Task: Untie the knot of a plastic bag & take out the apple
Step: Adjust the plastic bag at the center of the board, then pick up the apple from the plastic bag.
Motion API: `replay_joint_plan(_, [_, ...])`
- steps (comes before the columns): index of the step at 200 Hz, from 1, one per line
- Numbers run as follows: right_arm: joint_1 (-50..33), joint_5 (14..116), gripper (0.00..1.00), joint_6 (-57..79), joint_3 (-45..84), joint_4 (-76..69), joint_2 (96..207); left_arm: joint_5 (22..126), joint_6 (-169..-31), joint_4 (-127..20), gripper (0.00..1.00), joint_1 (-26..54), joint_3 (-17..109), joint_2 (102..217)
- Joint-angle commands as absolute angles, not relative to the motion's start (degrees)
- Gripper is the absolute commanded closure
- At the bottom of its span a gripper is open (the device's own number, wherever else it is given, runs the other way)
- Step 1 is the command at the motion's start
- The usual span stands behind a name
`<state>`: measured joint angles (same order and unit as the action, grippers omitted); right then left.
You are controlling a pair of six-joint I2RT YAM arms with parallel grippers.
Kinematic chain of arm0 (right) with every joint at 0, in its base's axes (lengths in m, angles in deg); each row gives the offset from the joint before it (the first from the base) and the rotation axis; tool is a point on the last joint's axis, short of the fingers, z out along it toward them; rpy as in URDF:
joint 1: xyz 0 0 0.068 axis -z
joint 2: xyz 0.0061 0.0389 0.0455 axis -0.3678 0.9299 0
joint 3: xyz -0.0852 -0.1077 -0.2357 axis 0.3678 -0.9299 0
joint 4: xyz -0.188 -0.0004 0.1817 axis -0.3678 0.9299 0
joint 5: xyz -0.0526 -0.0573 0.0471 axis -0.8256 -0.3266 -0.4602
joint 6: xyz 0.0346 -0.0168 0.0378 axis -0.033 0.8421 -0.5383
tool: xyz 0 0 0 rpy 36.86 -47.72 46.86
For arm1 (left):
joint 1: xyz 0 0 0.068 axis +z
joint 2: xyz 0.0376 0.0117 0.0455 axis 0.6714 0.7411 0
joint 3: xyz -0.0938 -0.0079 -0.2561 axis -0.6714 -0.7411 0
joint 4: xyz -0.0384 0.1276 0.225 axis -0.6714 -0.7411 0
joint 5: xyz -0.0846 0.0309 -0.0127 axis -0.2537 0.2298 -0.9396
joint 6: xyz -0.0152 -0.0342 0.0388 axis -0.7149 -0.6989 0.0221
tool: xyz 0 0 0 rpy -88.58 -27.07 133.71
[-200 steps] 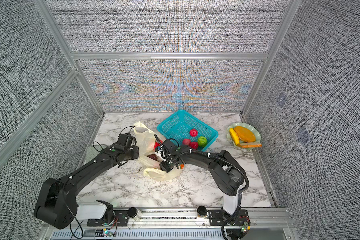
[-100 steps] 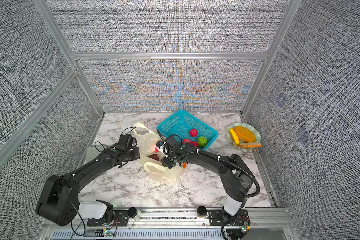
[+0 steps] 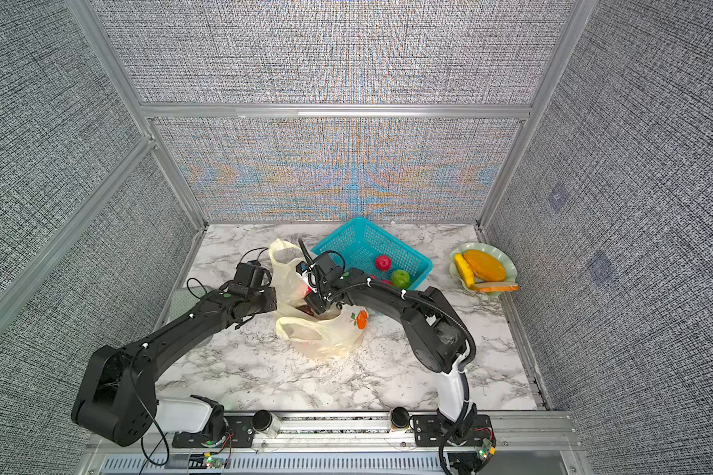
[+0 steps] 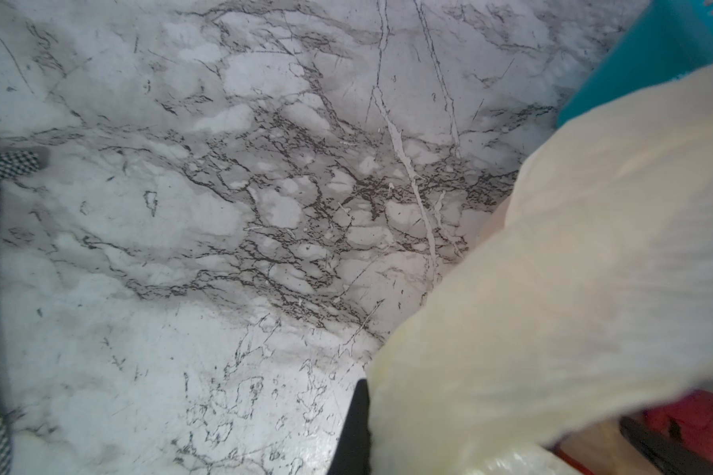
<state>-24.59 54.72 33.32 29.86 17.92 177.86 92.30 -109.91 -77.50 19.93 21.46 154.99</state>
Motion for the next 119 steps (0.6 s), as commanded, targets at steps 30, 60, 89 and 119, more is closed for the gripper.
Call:
replay_joint_plan(30, [-24.56,50.92,0.35,33.71,31.6,11.33,180.57,92.63,-109.46,-77.3,1.0,20.0,21.75,155.18])
replay_joint_plan(60, [-24.47,52.84,0.33,33.74,33.75,12.45,182.74,93.06,-109.38,-77.51,1.0,19.98,21.8,154.95])
replay_joint_plan(89, [-24.46,53.65,0.34,33.55,35.47,13.0,184.72,93.33,-109.3,-77.69,1.0,20.07,21.9,154.91])
replay_joint_plan(119, [-24.43,54.08,0.45,33.54,36.76,12.84,186.42,93.66,-109.27,-77.69,1.0,20.02,21.74,155.0])
